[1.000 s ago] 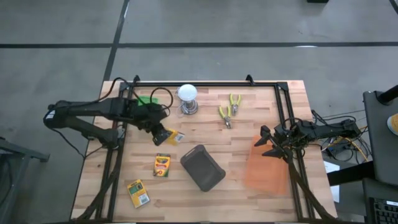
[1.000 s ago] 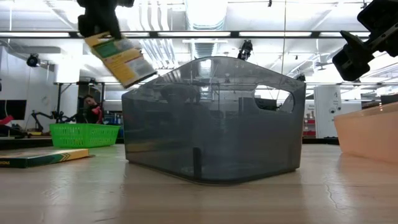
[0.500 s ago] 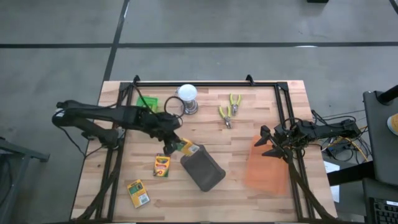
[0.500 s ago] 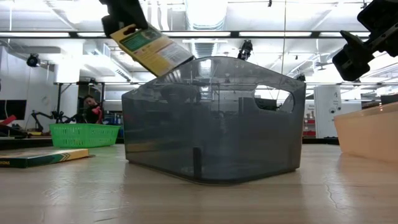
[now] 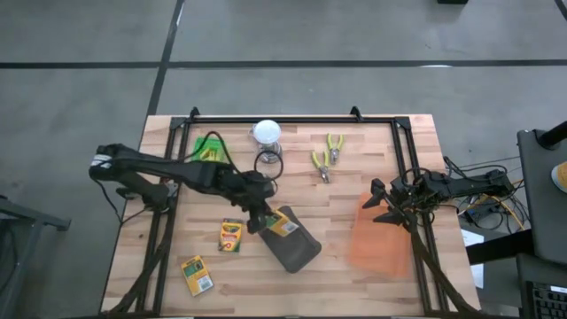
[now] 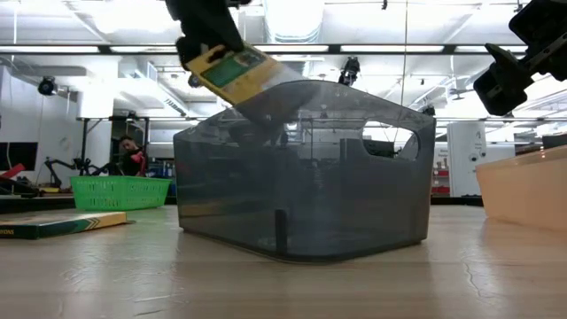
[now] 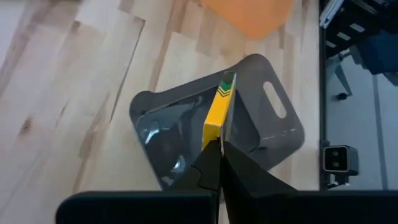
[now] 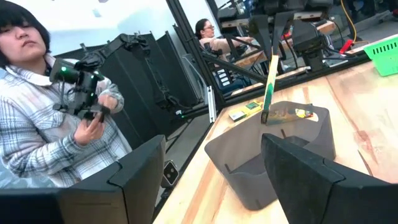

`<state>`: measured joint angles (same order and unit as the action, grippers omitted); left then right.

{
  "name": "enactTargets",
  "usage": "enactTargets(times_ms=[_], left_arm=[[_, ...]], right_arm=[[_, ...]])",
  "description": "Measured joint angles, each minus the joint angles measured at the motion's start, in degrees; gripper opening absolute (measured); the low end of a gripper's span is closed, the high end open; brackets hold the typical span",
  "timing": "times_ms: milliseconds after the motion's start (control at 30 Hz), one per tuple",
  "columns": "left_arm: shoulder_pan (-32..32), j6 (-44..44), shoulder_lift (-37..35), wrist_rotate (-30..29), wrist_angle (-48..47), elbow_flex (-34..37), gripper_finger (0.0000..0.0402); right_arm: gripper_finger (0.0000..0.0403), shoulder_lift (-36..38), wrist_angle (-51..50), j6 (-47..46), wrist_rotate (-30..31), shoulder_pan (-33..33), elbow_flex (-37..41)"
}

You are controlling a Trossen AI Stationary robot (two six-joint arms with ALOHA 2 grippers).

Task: Pick & Place School Supplies
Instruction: Put the yellow crayon box into the black bin

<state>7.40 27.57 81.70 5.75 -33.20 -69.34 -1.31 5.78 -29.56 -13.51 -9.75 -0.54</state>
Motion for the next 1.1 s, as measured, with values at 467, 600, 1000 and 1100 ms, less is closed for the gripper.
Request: enactTargets(times_ms=[467,600,1000,1100], left_arm=[[2.61,-9.31,7.55,-0.2,5.81,0.26,0.0005],[2.99,-11.13,9.3,-0.97,7.71,0.28,0.0004],[2.99,-11.24,15.22,-0.62,11.16,0.28,0.0006],[2.99,-11.19,16.82,-0.4,11.21,0.31,0.0012]], right_arm=[[0.0267,0.03,0.0,0.0,0.01,-0.01,0.0],[0.0264,0.01,0.0,0.0,0.01,-0.01,0.0],[0.0262,0.03,0.0,0.0,0.01,-0.01,0.0],[0.0265,0.01,0.0,0.0,0.0,0.01,0.0]])
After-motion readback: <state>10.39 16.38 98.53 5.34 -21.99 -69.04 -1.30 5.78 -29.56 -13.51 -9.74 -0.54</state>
